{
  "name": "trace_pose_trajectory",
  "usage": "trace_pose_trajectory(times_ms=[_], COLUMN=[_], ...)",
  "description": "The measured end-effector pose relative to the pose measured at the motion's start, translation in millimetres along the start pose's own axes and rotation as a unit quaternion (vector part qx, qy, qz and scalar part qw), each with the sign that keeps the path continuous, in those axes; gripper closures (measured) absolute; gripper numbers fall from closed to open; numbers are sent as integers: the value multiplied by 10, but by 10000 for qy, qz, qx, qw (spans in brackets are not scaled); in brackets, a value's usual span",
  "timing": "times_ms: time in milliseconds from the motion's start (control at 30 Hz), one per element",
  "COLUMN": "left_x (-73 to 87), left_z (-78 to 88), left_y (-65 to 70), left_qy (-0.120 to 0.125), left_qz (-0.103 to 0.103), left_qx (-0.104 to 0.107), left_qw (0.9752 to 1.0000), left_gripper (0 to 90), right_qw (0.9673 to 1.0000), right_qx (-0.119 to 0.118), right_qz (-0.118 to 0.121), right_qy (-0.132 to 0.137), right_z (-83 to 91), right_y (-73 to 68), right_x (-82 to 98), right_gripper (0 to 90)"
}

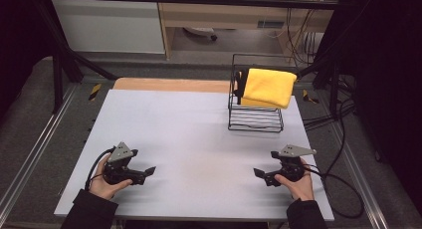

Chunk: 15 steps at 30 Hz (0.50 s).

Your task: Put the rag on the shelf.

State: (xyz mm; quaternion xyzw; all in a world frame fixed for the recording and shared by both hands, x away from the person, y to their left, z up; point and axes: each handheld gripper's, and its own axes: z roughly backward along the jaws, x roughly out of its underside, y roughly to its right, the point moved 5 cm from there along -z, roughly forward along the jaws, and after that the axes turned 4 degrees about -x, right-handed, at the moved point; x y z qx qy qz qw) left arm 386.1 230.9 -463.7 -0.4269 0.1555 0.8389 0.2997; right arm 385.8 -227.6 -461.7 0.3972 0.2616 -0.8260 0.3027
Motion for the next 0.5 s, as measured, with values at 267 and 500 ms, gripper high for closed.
trace_pose_trajectory(times_ms=[267,500], left_x=[136,148], left_z=[-13,-33], left_y=[-13,6], left_qy=[-100,-140], left_qz=[21,-35], left_qx=[8,35], left_qw=[9999,9999], left_gripper=[61,62], right_qw=[9998,9998], right_qx=[-21,-24], right_qz=[-155,-171], right_qy=[-113,-96], right_z=[37,53], right_y=[69,64], right_x=[174,182], right_gripper=[8,8])
